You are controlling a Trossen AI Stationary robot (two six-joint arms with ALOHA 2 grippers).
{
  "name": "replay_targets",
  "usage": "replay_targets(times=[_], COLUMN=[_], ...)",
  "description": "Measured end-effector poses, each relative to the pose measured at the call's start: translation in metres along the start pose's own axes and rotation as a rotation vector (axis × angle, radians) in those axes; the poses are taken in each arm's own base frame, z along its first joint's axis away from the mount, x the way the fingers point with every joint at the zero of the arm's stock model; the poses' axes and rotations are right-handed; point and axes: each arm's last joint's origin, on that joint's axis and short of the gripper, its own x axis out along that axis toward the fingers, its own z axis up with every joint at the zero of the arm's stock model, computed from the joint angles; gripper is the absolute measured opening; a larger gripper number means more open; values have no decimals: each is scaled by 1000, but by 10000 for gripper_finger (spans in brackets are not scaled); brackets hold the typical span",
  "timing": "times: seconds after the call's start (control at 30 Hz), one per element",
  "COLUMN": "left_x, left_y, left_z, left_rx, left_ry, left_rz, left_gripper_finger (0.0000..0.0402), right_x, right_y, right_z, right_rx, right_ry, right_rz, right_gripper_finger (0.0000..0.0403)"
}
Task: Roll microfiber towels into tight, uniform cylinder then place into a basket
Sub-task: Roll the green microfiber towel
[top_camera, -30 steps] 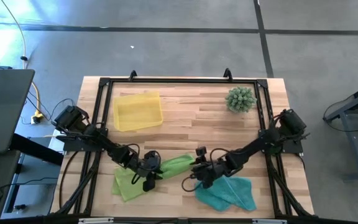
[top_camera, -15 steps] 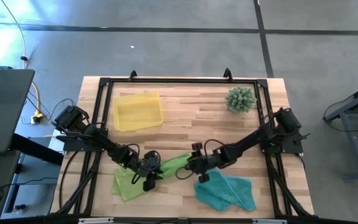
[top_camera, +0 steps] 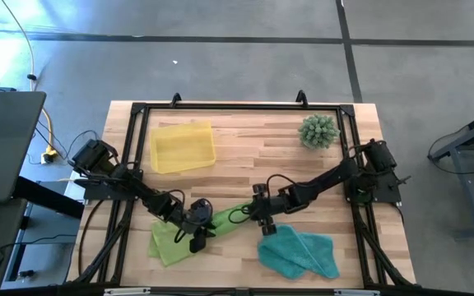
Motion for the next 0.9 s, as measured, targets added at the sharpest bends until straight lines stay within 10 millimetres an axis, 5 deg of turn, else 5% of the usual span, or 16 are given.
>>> replay_targets(times=[0.37,0.73,0.9], left_x=[-22,-43,-41], left_y=[-5,-13,-19], left_z=[11,26,27], left_rx=[64,158,255], left_ry=[-11,-109,-182], left_rz=[-33,-69,-59], left_gripper_finger=[129,129,129], right_x=[17,19,21], right_y=[1,-9,-25], right_z=[-9,-11,-13], right_rx=[32,140,310], right_ry=[46,68,85], right_rz=[6,80,214], right_gripper_finger=[139,13,15])
